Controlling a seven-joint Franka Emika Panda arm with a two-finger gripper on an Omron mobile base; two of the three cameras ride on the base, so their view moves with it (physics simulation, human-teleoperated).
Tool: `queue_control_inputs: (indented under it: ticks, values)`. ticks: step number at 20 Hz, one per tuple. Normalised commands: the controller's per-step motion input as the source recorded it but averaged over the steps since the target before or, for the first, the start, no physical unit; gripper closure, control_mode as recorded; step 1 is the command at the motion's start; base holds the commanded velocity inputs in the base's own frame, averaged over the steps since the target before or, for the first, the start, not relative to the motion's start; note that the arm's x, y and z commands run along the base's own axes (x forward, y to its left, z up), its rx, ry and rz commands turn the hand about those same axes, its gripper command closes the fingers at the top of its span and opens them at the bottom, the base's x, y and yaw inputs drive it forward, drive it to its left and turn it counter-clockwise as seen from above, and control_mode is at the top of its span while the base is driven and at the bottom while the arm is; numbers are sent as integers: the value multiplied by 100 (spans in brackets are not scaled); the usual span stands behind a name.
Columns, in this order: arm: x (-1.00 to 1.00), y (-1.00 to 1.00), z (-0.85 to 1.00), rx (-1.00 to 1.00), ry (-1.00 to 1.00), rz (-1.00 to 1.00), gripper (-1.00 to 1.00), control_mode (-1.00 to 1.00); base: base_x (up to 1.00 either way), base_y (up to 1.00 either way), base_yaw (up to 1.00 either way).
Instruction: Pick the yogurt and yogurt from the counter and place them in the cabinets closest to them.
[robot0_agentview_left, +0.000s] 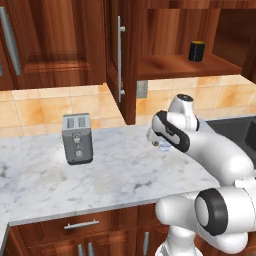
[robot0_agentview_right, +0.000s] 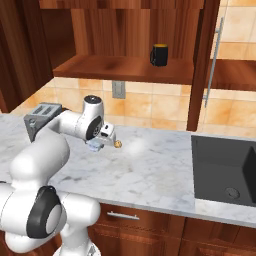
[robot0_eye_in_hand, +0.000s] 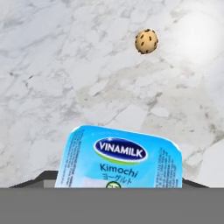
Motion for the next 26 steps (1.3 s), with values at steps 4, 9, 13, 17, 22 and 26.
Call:
queue_control_inputs:
  ticks: [4, 9, 13, 17, 22, 26]
  values:
    - [-7, -6, 55, 2, -1, -4, 100, -100, 0, 0, 0]
    - [-1, -3, 61, 2, -1, -5, 100, -100, 0, 0, 0]
    - [-3, -3, 61, 3, 0, -5, 100, -100, 0, 0, 0]
    - [-8, -6, 61, 4, 0, -4, 100, -100, 0, 0, 0]
    - [-5, -6, 60, 2, 0, -4, 100, -100, 0, 0, 0]
    - [-4, -4, 60, 1, 0, -4, 100, -100, 0, 0, 0]
